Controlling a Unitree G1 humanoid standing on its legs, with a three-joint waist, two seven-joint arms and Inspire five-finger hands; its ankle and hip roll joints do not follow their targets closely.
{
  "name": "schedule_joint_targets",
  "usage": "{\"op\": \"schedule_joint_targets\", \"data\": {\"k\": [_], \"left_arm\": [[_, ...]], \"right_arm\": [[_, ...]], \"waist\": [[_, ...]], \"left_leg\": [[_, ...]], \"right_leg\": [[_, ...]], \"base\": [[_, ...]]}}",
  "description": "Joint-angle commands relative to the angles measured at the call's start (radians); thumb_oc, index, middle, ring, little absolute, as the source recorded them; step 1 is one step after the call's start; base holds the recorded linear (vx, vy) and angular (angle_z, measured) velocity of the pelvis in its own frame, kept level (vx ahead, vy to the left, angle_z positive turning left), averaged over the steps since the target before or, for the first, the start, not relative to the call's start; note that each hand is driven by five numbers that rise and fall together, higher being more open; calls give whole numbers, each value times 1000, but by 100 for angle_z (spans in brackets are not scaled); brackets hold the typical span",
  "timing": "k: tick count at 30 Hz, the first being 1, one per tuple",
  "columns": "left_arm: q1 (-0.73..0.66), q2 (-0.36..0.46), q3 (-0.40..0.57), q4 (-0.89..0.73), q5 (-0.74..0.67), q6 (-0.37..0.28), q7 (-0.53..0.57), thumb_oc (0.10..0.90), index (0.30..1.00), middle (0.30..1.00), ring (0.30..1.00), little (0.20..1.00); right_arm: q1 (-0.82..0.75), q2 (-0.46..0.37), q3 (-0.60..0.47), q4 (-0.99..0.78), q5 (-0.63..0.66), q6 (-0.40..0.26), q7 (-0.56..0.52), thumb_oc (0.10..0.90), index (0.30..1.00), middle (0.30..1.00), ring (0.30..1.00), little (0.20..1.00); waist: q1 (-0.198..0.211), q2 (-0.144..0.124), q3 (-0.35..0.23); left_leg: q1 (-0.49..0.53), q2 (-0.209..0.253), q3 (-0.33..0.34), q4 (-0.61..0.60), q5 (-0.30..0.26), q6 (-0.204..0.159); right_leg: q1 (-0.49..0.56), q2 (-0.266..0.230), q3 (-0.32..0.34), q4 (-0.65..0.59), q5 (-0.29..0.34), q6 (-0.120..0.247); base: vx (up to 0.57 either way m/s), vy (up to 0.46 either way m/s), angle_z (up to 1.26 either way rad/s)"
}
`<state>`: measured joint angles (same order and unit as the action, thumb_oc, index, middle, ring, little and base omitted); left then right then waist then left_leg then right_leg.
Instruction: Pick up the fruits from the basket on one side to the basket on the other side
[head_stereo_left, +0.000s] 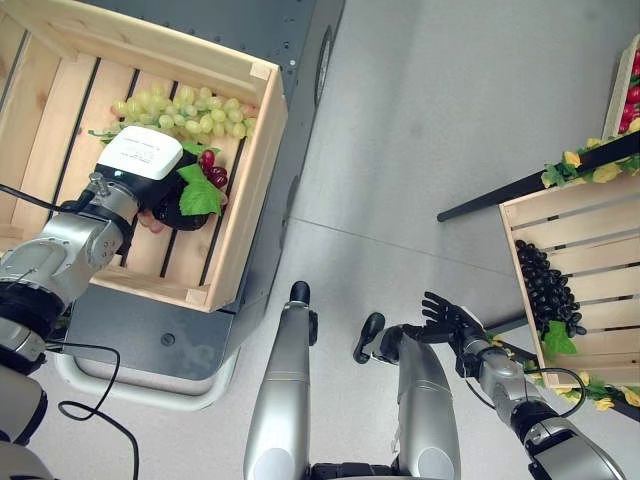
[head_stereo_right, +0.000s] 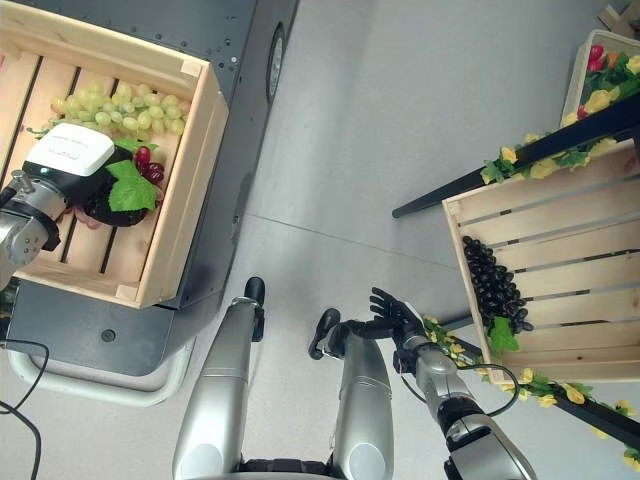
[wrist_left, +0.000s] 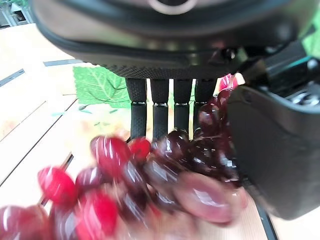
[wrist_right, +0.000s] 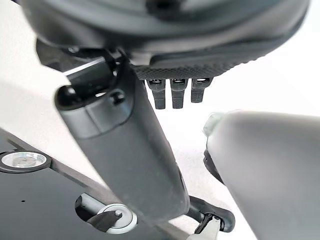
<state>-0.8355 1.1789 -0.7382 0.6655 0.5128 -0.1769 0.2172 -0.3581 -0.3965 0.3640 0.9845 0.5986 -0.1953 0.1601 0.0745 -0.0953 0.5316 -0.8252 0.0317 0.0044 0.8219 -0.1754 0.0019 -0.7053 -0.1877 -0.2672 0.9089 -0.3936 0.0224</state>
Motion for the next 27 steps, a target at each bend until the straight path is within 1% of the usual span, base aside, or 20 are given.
{"op": "schedule_joint_targets", "data": {"k": [1, 2, 3, 5, 7, 8, 9, 10, 11, 12, 13, 14, 15, 18, 21, 22, 24, 25, 27], "left_arm": [[71, -21, 113, 19, -100, 25, 86, 400, 300, 300, 300, 300], [97, -29, 144, 26, -132, 23, 110, 400, 300, 300, 300, 300], [127, -40, 191, 41, -166, 3, 142, 400, 300, 300, 300, 300], [196, -81, 298, 74, -264, -49, 213, 400, 300, 300, 300, 300], [261, -128, 409, 105, -336, -109, 244, 400, 300, 300, 300, 300], [325, -183, 529, 117, -438, -168, 240, 400, 300, 300, 300, 300], [326, -183, 530, 116, -438, -168, 240, 400, 300, 300, 300, 300], [361, -221, 598, 116, -512, -209, 230, 400, 300, 300, 300, 300], [386, -242, 639, 108, -566, -231, 221, 400, 300, 300, 300, 300], [438, -293, 712, 77, -680, -267, 186, 400, 300, 300, 300, 300], [461, -318, 742, 60, -731, -284, 174, 400, 300, 300, 300, 300], [475, -330, 758, 51, -759, -291, 162, 400, 300, 300, 300, 300], [494, -354, 783, 26, -815, -295, 147, 400, 300, 300, 300, 300], [532, -392, 830, -15, -951, -316, 110, 400, 300, 300, 300, 300], [563, -428, 865, -57, -1021, -321, 79, 400, 300, 300, 300, 300], [574, -442, 879, -87, -1061, -321, 55, 400, 300, 300, 300, 300], [582, -454, 884, -121, -1097, -320, 28, 400, 300, 300, 300, 300], [586, -461, 888, -151, -1133, -333, -7, 400, 300, 300, 300, 300], [583, -459, 886, -212, -1119, -331, -24, 400, 300, 300, 300, 300]], "right_arm": [[59, -81, -57, -39, 63, -63, 44, 800, 900, 900, 900, 900], [69, -76, -59, -50, 66, -63, 47, 800, 900, 900, 900, 900], [74, -72, -61, -63, 70, -60, 49, 800, 900, 900, 900, 900], [92, -56, -62, -91, 77, -61, 52, 800, 900, 900, 900, 900], [108, -38, -60, -128, 86, -59, 45, 800, 900, 900, 900, 900], [127, -17, -66, -179, 94, -51, 35, 800, 900, 900, 900, 900], [127, -17, -65, -179, 94, -51, 35, 800, 900, 900, 900, 900], [140, -2, -68, -210, 98, -43, 25, 800, 900, 900, 900, 900], [150, 7, -69, -231, 95, -37, 20, 800, 900, 900, 900, 900], [180, 27, -69, -278, 78, -39, 0, 800, 900, 900, 900, 900], [192, 36, -70, -300, 61, -36, -15, 800, 900, 900, 900, 900], [199, 40, -72, -313, 54, -30, -22, 800, 900, 900, 900, 900], [215, 48, -71, -339, 36, -29, -46, 800, 900, 900, 900, 900], [243, 68, -71, -391, 11, -42, -82, 800, 900, 900, 900, 900], [267, 92, -67, -439, -18, -38, -115, 800, 900, 900, 900, 900], [278, 102, -62, -471, -29, -33, -111, 800, 900, 900, 900, 900], [289, 111, -48, -507, -39, -24, -102, 800, 900, 900, 900, 900], [295, 120, -37, -539, -46, -25, -90, 800, 900, 900, 900, 900], [295, 125, -13, -588, -59, -22, -49, 800, 900, 900, 900, 900]], "waist": [[31, 40, -12], [34, 42, -12], [34, 42, -12], [38, 42, -12], [40, 44, -12], [43, 46, -12], [42, 46, -12], [43, 50, -12], [42, 52, -16], [38, 59, -46], [34, 65, -64], [32, 69, -75], [26, 78, -100], [14, 99, -146], [3, 113, -196], [-1, 119, -219], [-5, 128, -247], [-6, 134, -266], [-4, 141, -295]], "left_leg": [[157, -44, 49, -107, -59, 58], [178, -45, 50, -113, -62, 58], [198, -47, 50, -123, -59, 58], [255, -52, 52, -150, -57, 57], [307, -57, 53, -173, -56, 57], [367, -62, 54, -203, -54, 58], [368, -62, 53, -203, -54, 58], [413, -67, 53, -228, -51, 58], [441, -71, 52, -245, -49, 58], [492, -75, 50, -289, -45, 58], [520, -79, 48, -317, -38, 57], [538, -81, 47, -334, -34, 57], [569, -85, 44, -368, -25, 56], [653, -95, 35, -443, -10, 56], [718, -103, 35, -516, 7, 52], [750, -107, 32, -552, 15, 49], [790, -111, 25, -598, 25, 49], [808, -113, 20, -621, 32, 48], [832, -114, 11, -663, 47, 47]], "right_leg": [[86, 21, -12, -83, 130, -22], [105, 20, -10, -90, 131, -20], [120, 17, -11, -97, 135, -18], [171, 15, -9, -120, 143, -12], [215, 12, -7, -136, 149, -7], [265, 9, -3, -159, 156, -1], [266, 9, -3, -160, 156, -1], [304, 8, 1, -181, 159, 2], [328, 8, 4, -197, 163, 5], [368, 9, 14, -241, 175, 11], [390, 11, 20, -268, 183, 14], [404, 12, 22, -283, 186, 16], [429, 14, 28, -318, 197, 21], [499, 24, 39, -398, 214, 29], [561, 37, 44, -486, 234, 38], [594, 44, 46, -532, 244, 42], [636, 52, 46, -591, 256, 43], [656, 56, 46, -618, 264, 43], [682, 64, 47, -663, 274, 43]], "base": [[-1, -34, -7], [-7, -37, -7], [3, -50, -5], [-2, -54, -1], [-3, -51, -1], [-1, -45, -4], [6, -42, -4], [19, -16, -7], [51, -28, -7], [67, -20, -8], [73, -14, -7], [72, 3, -12], [77, 12, -15], [97, 3, -15], [107, -32, -8], [116, -52, -14], [108, -64, -8], [72, -83, 0], [44, -108, 1]]}}
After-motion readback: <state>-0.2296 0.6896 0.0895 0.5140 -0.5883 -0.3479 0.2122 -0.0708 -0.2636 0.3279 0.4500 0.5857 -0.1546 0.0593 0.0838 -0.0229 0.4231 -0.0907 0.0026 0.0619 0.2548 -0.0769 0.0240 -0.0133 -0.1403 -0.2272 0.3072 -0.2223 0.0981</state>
